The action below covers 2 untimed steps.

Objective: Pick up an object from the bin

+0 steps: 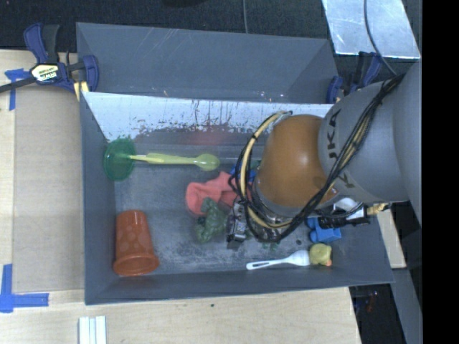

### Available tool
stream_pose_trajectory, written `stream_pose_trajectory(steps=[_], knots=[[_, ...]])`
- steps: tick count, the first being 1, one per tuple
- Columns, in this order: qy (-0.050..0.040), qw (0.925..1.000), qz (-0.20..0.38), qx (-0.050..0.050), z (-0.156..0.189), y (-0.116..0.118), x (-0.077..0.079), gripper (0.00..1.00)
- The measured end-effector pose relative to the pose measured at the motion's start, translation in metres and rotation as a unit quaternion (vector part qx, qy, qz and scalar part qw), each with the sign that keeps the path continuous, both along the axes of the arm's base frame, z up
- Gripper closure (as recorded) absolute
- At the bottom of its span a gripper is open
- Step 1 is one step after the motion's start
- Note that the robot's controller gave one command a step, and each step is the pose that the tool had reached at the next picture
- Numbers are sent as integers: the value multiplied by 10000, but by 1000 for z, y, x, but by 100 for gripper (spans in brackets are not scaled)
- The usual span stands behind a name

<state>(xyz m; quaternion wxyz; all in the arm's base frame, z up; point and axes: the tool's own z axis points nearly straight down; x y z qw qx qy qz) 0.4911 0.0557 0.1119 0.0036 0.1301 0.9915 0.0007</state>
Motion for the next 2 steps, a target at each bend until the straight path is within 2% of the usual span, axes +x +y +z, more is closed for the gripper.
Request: stream_pose_trajectory(steps=[1,2], knots=[[-13,10000,0,2,17,0,1,100],[24,10000,7,-5,62,0,-1,100]])
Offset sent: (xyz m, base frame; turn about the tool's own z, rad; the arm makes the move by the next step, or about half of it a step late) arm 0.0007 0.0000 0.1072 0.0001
